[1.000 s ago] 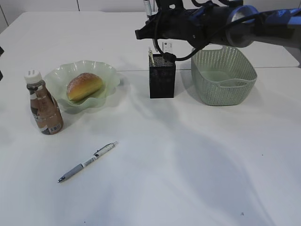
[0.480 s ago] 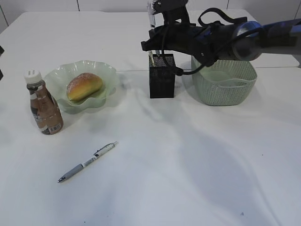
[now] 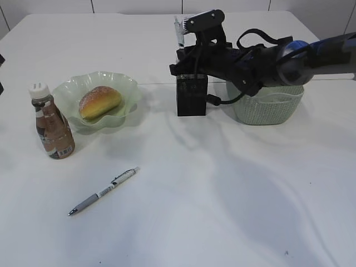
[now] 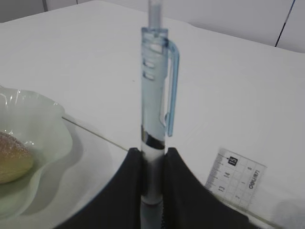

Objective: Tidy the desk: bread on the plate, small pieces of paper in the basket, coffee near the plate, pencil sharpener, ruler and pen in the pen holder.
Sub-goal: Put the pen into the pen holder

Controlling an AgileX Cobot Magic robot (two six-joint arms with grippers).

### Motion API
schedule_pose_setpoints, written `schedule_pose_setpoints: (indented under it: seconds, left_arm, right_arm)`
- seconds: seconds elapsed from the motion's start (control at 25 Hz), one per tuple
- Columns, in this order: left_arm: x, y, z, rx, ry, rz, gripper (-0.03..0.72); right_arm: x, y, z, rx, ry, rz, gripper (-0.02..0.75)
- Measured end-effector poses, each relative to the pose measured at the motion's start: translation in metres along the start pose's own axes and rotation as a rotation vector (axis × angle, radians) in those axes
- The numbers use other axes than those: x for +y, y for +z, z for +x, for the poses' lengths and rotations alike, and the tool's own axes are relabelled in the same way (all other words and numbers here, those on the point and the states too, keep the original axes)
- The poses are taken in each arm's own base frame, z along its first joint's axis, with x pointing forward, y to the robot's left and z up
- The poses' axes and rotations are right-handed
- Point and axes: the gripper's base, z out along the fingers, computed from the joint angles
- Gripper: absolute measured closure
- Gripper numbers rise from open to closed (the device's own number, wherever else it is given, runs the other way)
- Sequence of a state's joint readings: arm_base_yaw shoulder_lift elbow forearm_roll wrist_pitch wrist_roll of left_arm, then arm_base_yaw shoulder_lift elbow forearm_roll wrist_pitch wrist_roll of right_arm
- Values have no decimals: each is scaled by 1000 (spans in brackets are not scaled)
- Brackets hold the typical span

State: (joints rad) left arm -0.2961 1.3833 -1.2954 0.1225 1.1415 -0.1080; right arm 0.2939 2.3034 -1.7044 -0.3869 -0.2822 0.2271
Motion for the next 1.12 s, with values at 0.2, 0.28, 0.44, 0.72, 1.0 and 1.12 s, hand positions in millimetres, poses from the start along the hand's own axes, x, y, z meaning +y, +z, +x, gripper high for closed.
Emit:
schedule_pose_setpoints:
  seconds: [0.2,0.28,0.44,0.72,1.0,1.12]
  left_arm:
    - [0,0,0,0,-2,0,403]
    - [0,0,0,0,-2,0,403]
    - [0,0,0,0,-2,0,403]
    - [0,0,0,0,-6,0,403]
    - [0,0,0,0,-12,2,403]
    - [0,0,0,0,-12,2,403]
  right_arm:
    - [-13,-2,5,0,6,20,636]
    - [-14,-2,6,0,7,21,636]
    - [-16,-2,6,1,10,25,636]
    - [-16,-2,6,7,7,26,636]
    - [-16,-2,7,8,7,26,636]
    - [-16,-2,7,8,7,26,636]
